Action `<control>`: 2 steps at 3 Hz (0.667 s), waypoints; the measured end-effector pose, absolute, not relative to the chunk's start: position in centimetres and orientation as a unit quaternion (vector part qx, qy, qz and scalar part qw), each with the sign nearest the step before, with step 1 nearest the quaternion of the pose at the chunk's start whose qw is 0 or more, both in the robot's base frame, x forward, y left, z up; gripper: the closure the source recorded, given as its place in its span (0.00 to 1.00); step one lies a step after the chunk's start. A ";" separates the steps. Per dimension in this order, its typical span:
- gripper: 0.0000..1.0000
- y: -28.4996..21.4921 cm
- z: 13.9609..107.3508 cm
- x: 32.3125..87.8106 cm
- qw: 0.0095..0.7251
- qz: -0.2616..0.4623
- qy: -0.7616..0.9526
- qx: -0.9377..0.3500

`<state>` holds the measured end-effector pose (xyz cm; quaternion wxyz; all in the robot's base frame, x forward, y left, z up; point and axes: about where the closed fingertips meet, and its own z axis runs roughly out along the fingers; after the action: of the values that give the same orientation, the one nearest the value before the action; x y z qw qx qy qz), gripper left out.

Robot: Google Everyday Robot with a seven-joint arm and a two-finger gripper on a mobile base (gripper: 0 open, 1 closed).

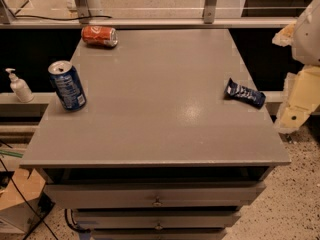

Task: Move rxbar blueberry near pepsi can

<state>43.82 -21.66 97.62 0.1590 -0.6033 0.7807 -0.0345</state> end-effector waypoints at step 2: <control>0.00 -20.9 97.8 45.4 0.199 -0.022 0.781 -0.592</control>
Offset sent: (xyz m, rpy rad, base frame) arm 0.0452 0.0173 -0.0025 0.2109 -0.1017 -0.0339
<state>45.43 -20.92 97.75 0.1989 -0.5915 0.7811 -0.0219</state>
